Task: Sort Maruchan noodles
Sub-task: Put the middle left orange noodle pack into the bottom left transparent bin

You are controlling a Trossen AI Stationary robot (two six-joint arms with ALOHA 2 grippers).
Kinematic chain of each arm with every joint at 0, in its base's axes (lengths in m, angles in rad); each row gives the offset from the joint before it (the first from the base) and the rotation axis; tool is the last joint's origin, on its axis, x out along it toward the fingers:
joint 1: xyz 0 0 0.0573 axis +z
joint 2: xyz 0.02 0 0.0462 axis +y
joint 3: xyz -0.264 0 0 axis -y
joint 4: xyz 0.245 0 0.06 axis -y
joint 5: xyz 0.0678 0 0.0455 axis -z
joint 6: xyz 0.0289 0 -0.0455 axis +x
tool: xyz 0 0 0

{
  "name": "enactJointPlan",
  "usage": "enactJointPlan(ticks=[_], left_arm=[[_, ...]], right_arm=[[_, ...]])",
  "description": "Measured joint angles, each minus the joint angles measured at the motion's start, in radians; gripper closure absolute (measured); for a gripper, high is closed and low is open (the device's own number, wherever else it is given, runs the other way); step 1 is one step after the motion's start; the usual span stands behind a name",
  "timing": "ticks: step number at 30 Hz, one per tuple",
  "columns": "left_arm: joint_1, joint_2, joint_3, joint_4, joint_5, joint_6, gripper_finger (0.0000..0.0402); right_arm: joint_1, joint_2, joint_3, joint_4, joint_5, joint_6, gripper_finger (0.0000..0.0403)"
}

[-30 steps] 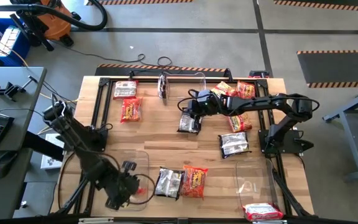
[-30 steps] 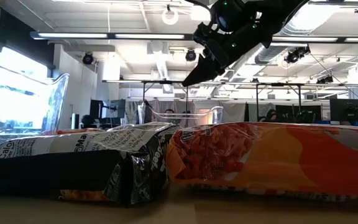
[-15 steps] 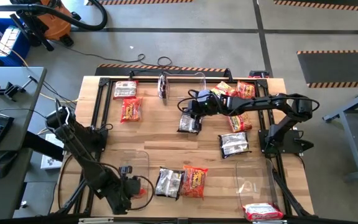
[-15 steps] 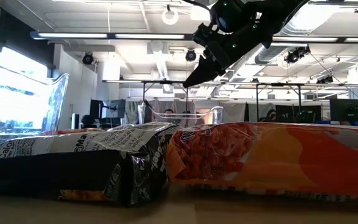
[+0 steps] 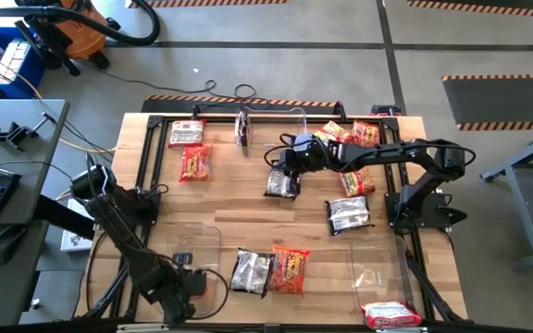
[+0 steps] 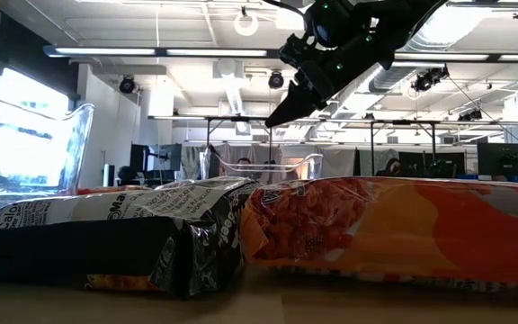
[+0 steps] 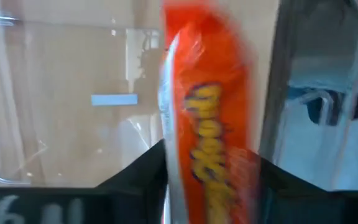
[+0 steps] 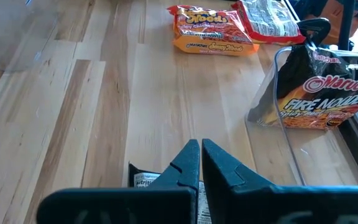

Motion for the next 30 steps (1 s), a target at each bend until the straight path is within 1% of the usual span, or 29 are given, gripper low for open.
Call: enactJointPlan(ticks=[2, 5, 9, 12, 17, 26, 28, 29, 30], left_arm=[[0.000, -0.002, 0.000, -0.001, 0.016, 0.013, 0.0243], [0.000, -0.011, 0.000, -0.006, 0.047, 0.037, 0.0231], [0.000, -0.035, 0.000, -0.002, 0.054, 0.040, 0.0229], [0.000, -0.058, 0.000, 0.033, 0.053, 0.049, 0.0238], [-0.007, -0.082, 0.001, 0.128, 0.051, 0.096, 0.0280], [-0.006, -0.083, 0.001, 0.166, 0.061, 0.119, 0.0381], [0.006, -0.094, 0.003, 0.152, 0.063, 0.119, 0.0396], [0.012, -0.110, 0.007, 0.124, 0.048, 0.117, 0.0399], [0.022, -0.131, 0.015, 0.092, 0.012, 0.101, 0.0398]], right_arm=[[0.000, 0.000, 0.000, -0.002, 0.000, 0.000, 0.0403], [0.000, 0.000, 0.000, -0.004, 0.000, 0.000, 0.0403], [0.000, 0.000, 0.000, -0.006, 0.000, 0.000, 0.0403], [0.000, 0.000, 0.000, -0.011, 0.000, 0.000, 0.0403], [0.000, 0.000, 0.000, -0.024, 0.000, 0.000, 0.0403], [0.000, 0.000, 0.000, -0.045, 0.000, 0.000, 0.0403], [0.000, 0.000, 0.000, -0.052, 0.000, 0.000, 0.0403], [0.000, 0.000, 0.000, -0.054, 0.000, 0.000, 0.0403], [0.000, 0.000, 0.000, -0.054, 0.000, 0.000, 0.0403]])
